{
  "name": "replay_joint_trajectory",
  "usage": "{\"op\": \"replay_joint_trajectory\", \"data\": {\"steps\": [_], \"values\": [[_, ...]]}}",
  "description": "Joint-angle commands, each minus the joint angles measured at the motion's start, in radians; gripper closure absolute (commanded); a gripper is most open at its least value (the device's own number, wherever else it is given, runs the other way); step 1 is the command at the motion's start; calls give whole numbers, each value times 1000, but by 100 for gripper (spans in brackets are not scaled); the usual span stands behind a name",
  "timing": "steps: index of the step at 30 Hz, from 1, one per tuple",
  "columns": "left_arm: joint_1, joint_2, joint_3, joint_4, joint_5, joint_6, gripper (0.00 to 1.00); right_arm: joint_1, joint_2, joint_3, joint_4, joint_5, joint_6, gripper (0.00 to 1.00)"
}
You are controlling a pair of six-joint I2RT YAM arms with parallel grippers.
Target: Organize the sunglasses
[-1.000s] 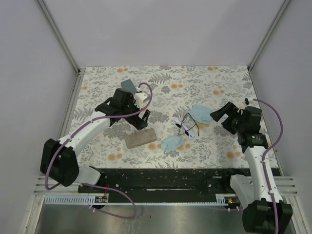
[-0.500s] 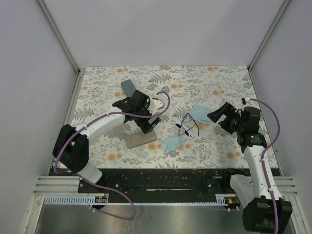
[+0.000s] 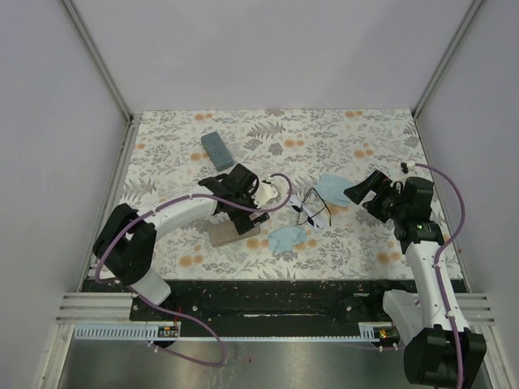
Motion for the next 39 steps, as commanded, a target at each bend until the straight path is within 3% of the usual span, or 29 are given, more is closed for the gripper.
{"op": "replay_joint_trajectory", "data": {"steps": [1, 14, 17, 23, 27, 32, 36, 39], "values": [[-5, 25, 15, 23, -18, 24, 1, 2, 7, 13, 35, -32, -17, 1], [-6, 65, 30, -5, 39, 28, 1, 2, 22, 19, 43, -39, -13, 1], [-6, 70, 32, -8, 33, 28, 7, 2, 28, 19, 49, -40, -13, 1], [-9, 93, 43, -35, 58, 25, 6, 2, 30, 14, 51, -37, -13, 0], [-12, 111, 58, -55, 76, 15, 18, 2, 27, 14, 51, -32, -14, 0], [-17, 98, 73, -66, 76, 15, 47, 2, 27, 13, 49, -32, -16, 1], [-18, 65, 86, -57, 111, 1, 57, 2, 30, 11, 49, -34, -16, 1], [-9, 49, 136, -86, 223, -36, 62, 2, 38, 11, 55, -48, -13, 1]]}}
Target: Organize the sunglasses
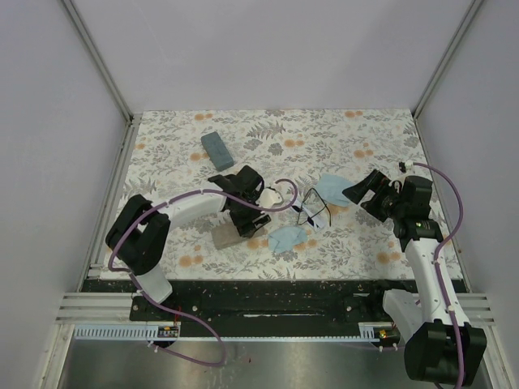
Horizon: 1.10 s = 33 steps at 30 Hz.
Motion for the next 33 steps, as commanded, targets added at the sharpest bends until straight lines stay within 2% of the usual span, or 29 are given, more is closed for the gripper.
{"op": "replay_joint_trajectory", "data": {"steps": [1, 4, 6, 11, 13, 17, 22, 26, 29, 33], "values": [[9, -69, 123, -21, 213, -82, 62, 2, 10, 13, 44, -37, -11, 1], [91, -111, 190, 2, 420, -282, 64, 2, 24, -1, 99, -143, 12, 1], [130, -152, 203, 67, 500, -405, 67, 2, 38, -21, 181, -254, 44, 1], [206, -240, 119, 433, 649, -817, 70, 2, 41, -96, 550, -492, 232, 1], [229, -255, 38, 706, 705, -1023, 74, 6, 32, -110, 685, -534, 303, 1], [238, -229, -90, 1298, 726, -1457, 75, 46, 33, -82, 765, -543, 348, 1], [235, -122, -151, 1790, 679, -1832, 78, 181, 91, 6, 778, -523, 352, 1], [224, -65, -158, 1970, 648, -1965, 80, 250, 183, 65, 824, -537, 391, 0], [212, -57, -155, 1977, 647, -1969, 80, 267, 240, 63, 931, -559, 461, 1], [203, -65, -153, 1970, 647, -1958, 80, 290, 280, 77, 963, -572, 478, 1]]}}
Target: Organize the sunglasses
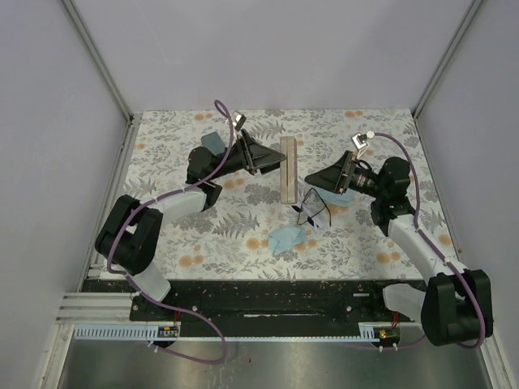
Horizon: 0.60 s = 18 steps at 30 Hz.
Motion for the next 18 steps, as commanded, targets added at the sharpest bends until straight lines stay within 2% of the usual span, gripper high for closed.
{"op": "replay_joint_trajectory", "data": {"steps": [1, 7, 10, 14, 18], "values": [[-14, -27, 14, 168, 0, -60, 79, 34, 35, 52, 122, -46, 58, 1], [-20, -50, 22, 75, 4, 7, 78, 70, 87, 39, 342, -84, 193, 1], [-23, -64, 24, 21, 7, 43, 77, 71, 98, 39, 380, -84, 227, 1], [-29, -70, 27, -10, 9, 66, 77, 86, 90, 52, 338, -84, 188, 1], [-37, -69, 28, -22, 7, 76, 77, 108, 66, 92, 151, -55, 66, 1]]}}
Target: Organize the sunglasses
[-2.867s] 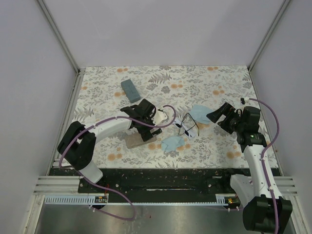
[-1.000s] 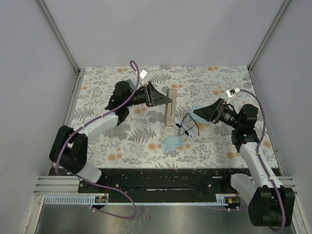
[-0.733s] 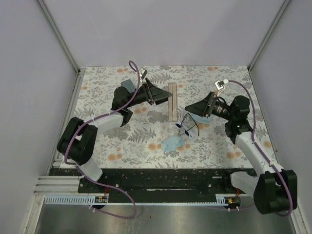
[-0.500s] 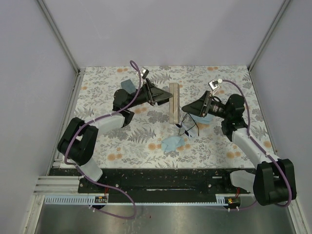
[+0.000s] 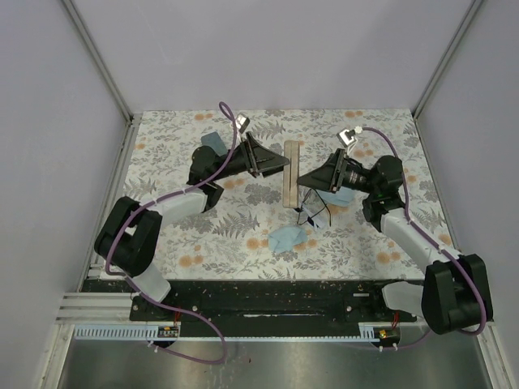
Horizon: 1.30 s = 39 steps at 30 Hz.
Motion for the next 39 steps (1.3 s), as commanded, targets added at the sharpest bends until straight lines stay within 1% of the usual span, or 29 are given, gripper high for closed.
{"op": "replay_joint_trajectory", "data": {"steps": [1, 4, 6, 11, 15, 17, 20, 22, 24, 25, 26, 27, 28, 31, 35, 37, 38, 39], "values": [[-13, -56, 28, 32, 1, 33, 77, 31, -37, 82, -142, 14, -128, 1], [-17, -56, 30, 32, -2, 36, 76, 42, -42, 102, -214, 24, -170, 1], [-21, -53, 34, 31, -2, 38, 76, 45, -36, 107, -221, 22, -175, 5], [-22, -58, 39, 5, -7, 53, 76, 47, -29, 113, -230, 24, -176, 30], [-27, -79, 44, -67, -8, 104, 77, 47, -26, 130, -291, 30, -204, 56], [-27, -95, 50, -133, -7, 148, 77, 47, -29, 143, -357, 42, -238, 58], [-27, -128, 60, -294, -24, 257, 77, 47, -49, 162, -490, 97, -331, 63], [-27, -157, 82, -477, -65, 379, 77, 47, -58, 186, -614, 169, -415, 65], [-42, -190, 129, -758, -177, 543, 78, 56, -66, 221, -774, 311, -506, 70], [-56, -203, 163, -879, -244, 641, 78, 68, -65, 238, -870, 417, -544, 73], [-77, -210, 194, -987, -325, 709, 78, 82, -63, 248, -914, 517, -573, 74], [-94, -211, 209, -1045, -385, 761, 78, 91, -56, 252, -943, 560, -589, 74], [-106, -211, 215, -1079, -436, 782, 79, 102, -45, 258, -957, 596, -594, 74], [-125, -207, 206, -1119, -537, 782, 82, 131, -6, 278, -988, 657, -592, 73], [-174, -204, 221, -1199, -705, 857, 82, 148, -11, 280, -992, 720, -581, 68], [-186, -205, 226, -1233, -761, 881, 81, 148, -20, 278, -991, 725, -581, 59], [-188, -205, 226, -1242, -783, 891, 81, 148, -25, 277, -994, 725, -583, 41], [-188, -207, 225, -1247, -789, 895, 81, 148, -29, 272, -995, 725, -586, 32]]}}
